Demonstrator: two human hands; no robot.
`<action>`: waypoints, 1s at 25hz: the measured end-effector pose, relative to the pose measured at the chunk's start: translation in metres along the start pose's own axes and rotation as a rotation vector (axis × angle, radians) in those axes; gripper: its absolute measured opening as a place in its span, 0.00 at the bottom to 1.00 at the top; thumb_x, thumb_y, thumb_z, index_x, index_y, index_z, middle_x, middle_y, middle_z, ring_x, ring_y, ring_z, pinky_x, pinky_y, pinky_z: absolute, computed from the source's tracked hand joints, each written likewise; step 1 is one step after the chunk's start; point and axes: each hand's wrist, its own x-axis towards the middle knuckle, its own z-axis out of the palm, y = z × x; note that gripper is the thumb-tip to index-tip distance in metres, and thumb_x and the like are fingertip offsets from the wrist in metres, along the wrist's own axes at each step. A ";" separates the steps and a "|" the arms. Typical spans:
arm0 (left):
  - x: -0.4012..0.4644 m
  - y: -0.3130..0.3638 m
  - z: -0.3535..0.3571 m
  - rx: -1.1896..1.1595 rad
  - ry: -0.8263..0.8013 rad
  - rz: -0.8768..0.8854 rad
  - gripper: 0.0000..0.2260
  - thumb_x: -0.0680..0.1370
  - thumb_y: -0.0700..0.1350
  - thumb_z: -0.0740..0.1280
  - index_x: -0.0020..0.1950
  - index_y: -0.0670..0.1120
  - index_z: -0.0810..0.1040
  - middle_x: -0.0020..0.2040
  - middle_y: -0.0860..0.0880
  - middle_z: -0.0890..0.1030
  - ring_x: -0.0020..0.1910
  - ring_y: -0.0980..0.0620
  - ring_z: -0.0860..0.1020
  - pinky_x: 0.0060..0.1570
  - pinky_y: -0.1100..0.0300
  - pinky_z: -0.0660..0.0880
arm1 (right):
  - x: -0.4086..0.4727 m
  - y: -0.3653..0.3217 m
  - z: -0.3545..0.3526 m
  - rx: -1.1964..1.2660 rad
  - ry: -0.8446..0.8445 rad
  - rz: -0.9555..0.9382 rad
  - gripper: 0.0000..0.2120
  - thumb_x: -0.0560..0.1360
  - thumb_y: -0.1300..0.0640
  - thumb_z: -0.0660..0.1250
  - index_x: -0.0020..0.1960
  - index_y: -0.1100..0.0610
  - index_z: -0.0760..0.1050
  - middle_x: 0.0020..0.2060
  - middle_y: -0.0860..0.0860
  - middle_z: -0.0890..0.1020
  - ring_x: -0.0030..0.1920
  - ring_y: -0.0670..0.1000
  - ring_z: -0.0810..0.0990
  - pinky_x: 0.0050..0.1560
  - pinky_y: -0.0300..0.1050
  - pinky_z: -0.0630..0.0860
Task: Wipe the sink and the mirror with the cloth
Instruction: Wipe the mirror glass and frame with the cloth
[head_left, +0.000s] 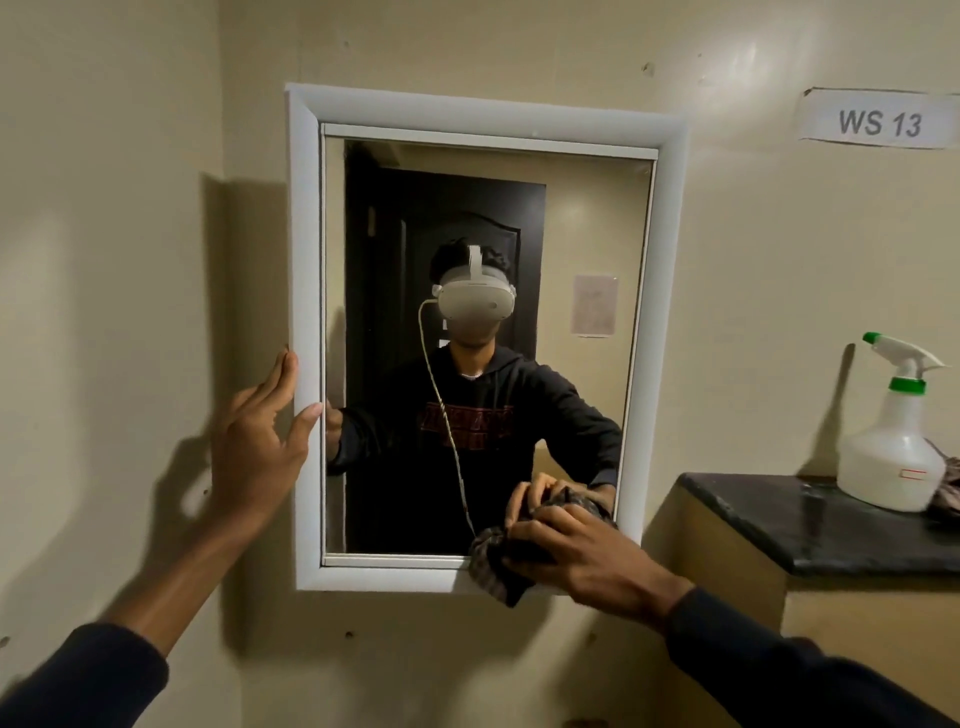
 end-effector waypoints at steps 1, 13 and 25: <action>-0.001 0.001 0.000 -0.003 0.002 -0.001 0.26 0.75 0.44 0.70 0.72 0.46 0.68 0.66 0.44 0.78 0.60 0.42 0.75 0.59 0.49 0.72 | 0.006 0.012 -0.008 0.007 0.023 0.005 0.19 0.85 0.51 0.47 0.70 0.46 0.72 0.64 0.49 0.75 0.59 0.53 0.71 0.55 0.50 0.73; -0.003 0.000 0.004 -0.035 0.024 -0.022 0.27 0.74 0.41 0.71 0.72 0.45 0.69 0.59 0.37 0.80 0.57 0.40 0.74 0.56 0.47 0.73 | 0.113 0.236 -0.193 -0.248 0.407 0.491 0.14 0.75 0.61 0.70 0.59 0.52 0.82 0.60 0.58 0.77 0.56 0.65 0.73 0.50 0.58 0.76; -0.006 0.014 0.000 -0.080 0.028 -0.061 0.26 0.74 0.39 0.70 0.72 0.44 0.69 0.64 0.38 0.77 0.59 0.36 0.76 0.59 0.45 0.73 | -0.031 0.022 -0.018 0.032 0.107 0.312 0.22 0.73 0.55 0.68 0.66 0.45 0.76 0.64 0.52 0.76 0.63 0.56 0.70 0.57 0.52 0.76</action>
